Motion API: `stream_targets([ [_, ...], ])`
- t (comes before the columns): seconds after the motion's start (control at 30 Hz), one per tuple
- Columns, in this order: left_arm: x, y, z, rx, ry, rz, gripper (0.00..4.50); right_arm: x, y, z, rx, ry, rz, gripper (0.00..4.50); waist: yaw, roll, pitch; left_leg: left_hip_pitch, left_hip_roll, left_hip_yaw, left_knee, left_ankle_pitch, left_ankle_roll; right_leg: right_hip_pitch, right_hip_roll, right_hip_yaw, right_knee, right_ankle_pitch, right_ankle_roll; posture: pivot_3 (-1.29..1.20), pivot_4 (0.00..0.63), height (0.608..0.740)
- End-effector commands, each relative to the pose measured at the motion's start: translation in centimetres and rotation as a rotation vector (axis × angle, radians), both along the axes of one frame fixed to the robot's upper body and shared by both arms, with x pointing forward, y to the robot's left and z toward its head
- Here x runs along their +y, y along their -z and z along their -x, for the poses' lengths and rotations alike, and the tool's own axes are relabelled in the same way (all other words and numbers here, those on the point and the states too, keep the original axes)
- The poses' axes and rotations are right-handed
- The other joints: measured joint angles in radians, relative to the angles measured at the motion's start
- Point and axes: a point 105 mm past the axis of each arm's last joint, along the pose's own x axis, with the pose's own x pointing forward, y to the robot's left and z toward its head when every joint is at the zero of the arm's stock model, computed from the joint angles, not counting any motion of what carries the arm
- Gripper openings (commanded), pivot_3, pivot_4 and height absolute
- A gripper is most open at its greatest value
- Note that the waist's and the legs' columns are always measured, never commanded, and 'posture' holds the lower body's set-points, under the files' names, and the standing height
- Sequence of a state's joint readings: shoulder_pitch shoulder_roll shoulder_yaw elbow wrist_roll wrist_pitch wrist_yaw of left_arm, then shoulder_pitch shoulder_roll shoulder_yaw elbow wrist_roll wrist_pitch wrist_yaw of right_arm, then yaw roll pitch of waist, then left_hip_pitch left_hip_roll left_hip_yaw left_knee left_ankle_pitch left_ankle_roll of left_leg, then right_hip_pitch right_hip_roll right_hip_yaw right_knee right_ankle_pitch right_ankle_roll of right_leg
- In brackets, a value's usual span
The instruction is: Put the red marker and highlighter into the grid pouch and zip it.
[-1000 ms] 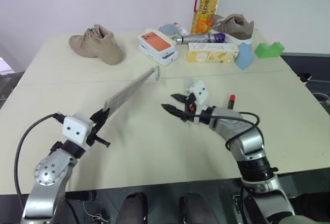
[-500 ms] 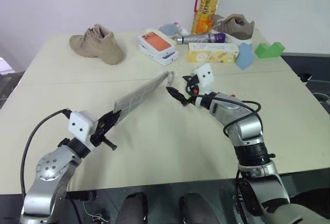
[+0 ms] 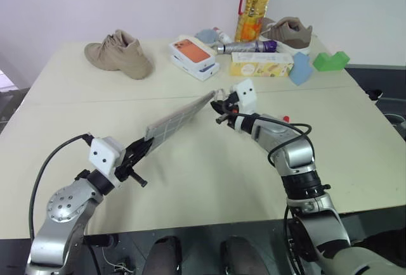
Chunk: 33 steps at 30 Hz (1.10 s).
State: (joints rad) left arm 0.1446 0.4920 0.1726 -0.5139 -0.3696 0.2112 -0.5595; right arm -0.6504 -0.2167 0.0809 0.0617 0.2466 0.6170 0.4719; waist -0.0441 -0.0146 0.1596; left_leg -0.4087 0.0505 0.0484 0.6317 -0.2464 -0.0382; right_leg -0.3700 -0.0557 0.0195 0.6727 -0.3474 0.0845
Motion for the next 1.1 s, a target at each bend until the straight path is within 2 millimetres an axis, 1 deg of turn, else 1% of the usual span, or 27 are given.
stream_targets([
  [0.03,0.1,-0.7,-0.4,-0.061,-0.046,-0.041,0.0,1.8,-1.1,2.0,-0.106,-0.132,0.116,0.04,0.001,0.0,0.0,0.0,0.0,0.0,0.0,0.0,0.0,0.0,0.0,0.0,0.0,0.0,0.0,0.0,0.15,0.74],
  [0.1,0.3,-0.6,-0.8,-0.07,-0.081,-0.036,0.0,2.5,-0.7,3.3,-0.139,-0.206,0.187,0.04,0.002,0.0,0.0,0.0,0.0,0.0,0.0,0.0,0.0,0.0,0.0,0.0,0.0,0.0,0.0,0.0,0.15,0.74],
  [0.17,-0.1,-0.5,-1.0,-0.069,-0.088,-0.01,0.0,3.1,-0.5,4.2,-0.144,-0.247,0.202,0.04,0.002,0.0,0.0,0.0,0.0,0.0,0.0,0.0,0.0,0.0,0.0,0.0,-0.001,0.0,0.0,0.0,0.15,0.74],
  [0.3,-2.1,0.1,-1.0,-0.059,-0.054,0.03,0.0,4.6,-0.5,6.2,-0.17,-0.35,0.23,0.04,0.002,0.0,0.0,0.0,0.0,0.0,0.0,0.0,0.0,0.0,0.0,0.0,0.0,0.0,0.001,0.0,0.15,0.74],
  [0.4,-3.5,0.4,-1.5,-0.067,-0.046,0.035,0.0,5.8,-0.6,7.6,-0.187,-0.423,0.245,0.04,0.002,0.0,0.0,0.0,0.0,0.0,0.001,0.0,0.0,0.0,0.0,0.0,0.0,0.0,0.001,0.0,0.15,0.74],
  [0.5,-4.3,0.5,-1.8,-0.075,-0.04,0.038,0.0,6.4,-0.5,8.2,-0.189,-0.454,0.251,0.04,0.003,-0.001,0.0,0.0,0.0,-0.001,0.001,0.0,0.0,0.001,0.0,0.0,0.0,0.0,0.001,0.0,0.15,0.74],
  [0.57,-5.0,1.0,-2.2,-0.08,-0.031,0.009,0.0,7.0,-0.6,8.9,-0.198,-0.49,0.256,0.04,0.003,-0.001,0.0,0.0,0.0,-0.001,0.001,0.0,0.0,0.0,0.0,0.0,0.0,0.0,0.001,0.0,0.15,0.74],
  [0.7,-6.0,1.7,-3.6,-0.098,-0.056,-0.001,0.0,7.9,-0.8,10.8,-0.237,-0.59,0.276,0.04,0.005,-0.001,0.0,0.0,-0.001,-0.001,0.001,0.0,0.0,0.001,0.0,0.0,0.0,0.0,0.001,0.0,0.15,0.74],
  [0.93,-7.8,2.2,-5.8,-0.132,-0.092,-0.004,0.0,8.1,-1.4,11.2,-0.32,-0.641,0.346,0.04,0.009,-0.002,0.001,0.0,-0.001,-0.001,0.002,0.0,0.0,0.001,0.0,-0.001,0.0,0.001,0.002,0.0,0.15,0.74],
  [1.1,-8.6,1.9,-6.4,-0.153,-0.082,0.011,0.0,8.2,-1.4,11.4,-0.345,-0.66,0.377,0.04,0.007,-0.002,0.001,0.0,-0.001,-0.001,0.002,0.0,0.0,0.001,0.001,-0.001,0.0,0.001,0.002,0.0,0.15,0.74],
])
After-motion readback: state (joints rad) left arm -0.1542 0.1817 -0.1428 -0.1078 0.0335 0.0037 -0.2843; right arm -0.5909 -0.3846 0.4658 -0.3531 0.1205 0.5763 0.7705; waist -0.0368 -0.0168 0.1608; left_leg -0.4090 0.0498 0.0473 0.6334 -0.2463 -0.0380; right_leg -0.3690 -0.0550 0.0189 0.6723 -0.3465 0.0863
